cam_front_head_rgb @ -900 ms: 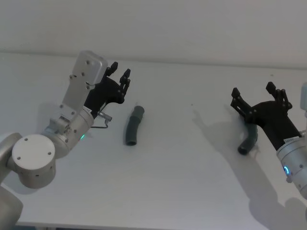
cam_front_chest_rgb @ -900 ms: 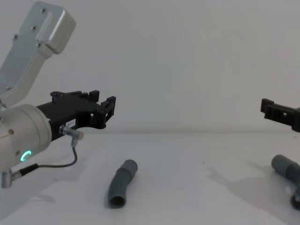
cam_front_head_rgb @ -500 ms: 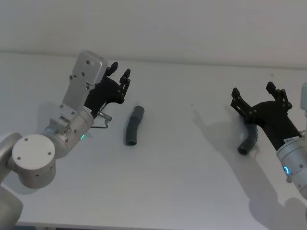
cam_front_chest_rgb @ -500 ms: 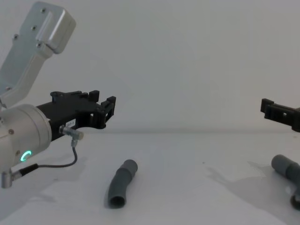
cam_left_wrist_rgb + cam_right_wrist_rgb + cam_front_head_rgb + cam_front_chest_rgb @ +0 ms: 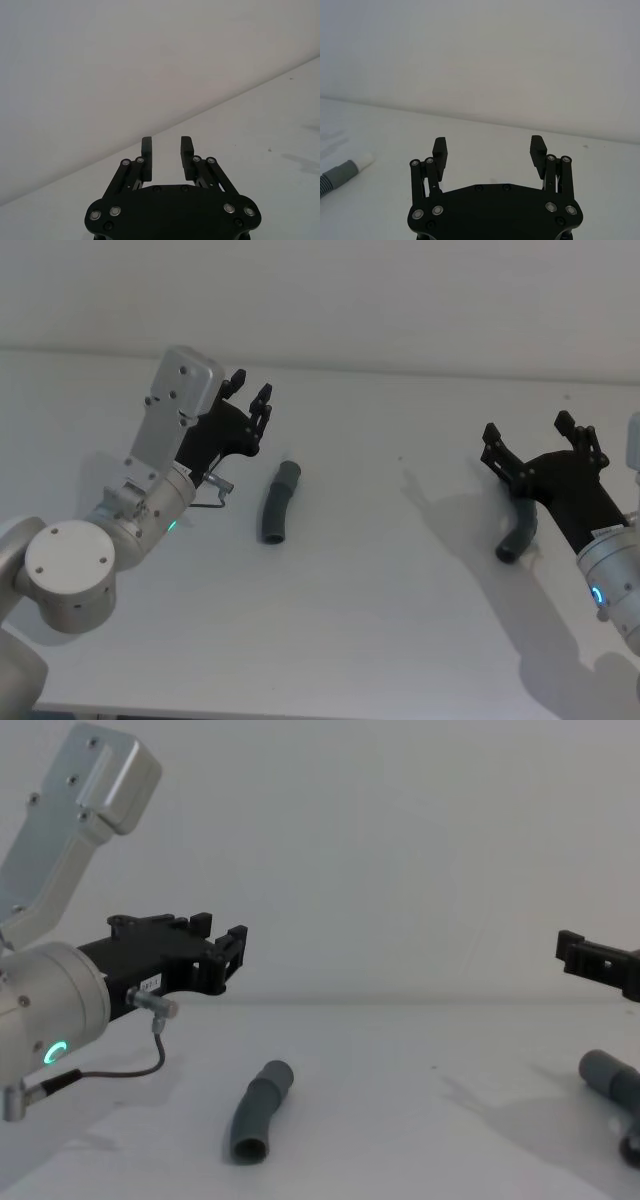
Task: Use both hands to pick up one end of the pipe from the table, align the ends, and insert them.
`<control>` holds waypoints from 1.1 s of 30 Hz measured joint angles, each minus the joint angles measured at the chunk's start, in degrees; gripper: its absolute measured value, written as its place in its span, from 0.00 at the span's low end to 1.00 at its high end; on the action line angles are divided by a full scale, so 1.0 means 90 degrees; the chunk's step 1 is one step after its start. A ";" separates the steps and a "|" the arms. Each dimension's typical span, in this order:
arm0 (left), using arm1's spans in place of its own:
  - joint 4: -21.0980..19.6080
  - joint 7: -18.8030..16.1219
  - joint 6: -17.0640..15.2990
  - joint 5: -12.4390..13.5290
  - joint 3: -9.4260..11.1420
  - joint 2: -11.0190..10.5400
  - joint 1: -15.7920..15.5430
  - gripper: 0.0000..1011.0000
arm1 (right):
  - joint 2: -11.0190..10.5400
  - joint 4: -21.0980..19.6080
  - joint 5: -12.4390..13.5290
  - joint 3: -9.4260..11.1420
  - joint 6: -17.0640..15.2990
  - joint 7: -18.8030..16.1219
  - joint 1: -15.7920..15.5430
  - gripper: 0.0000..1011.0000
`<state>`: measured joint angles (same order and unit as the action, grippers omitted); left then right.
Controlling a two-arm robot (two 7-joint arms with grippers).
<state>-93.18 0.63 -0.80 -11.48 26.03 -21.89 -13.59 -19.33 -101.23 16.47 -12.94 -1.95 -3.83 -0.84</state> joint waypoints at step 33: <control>0.0000 0.0000 0.0000 0.0000 0.0000 0.0000 0.0000 0.34 | 0.0000 0.0000 0.0000 0.0000 0.0000 0.0000 0.0000 0.99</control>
<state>-93.17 0.63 -0.80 -11.48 26.03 -21.89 -13.59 -19.33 -101.23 16.47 -12.94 -1.95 -3.83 -0.84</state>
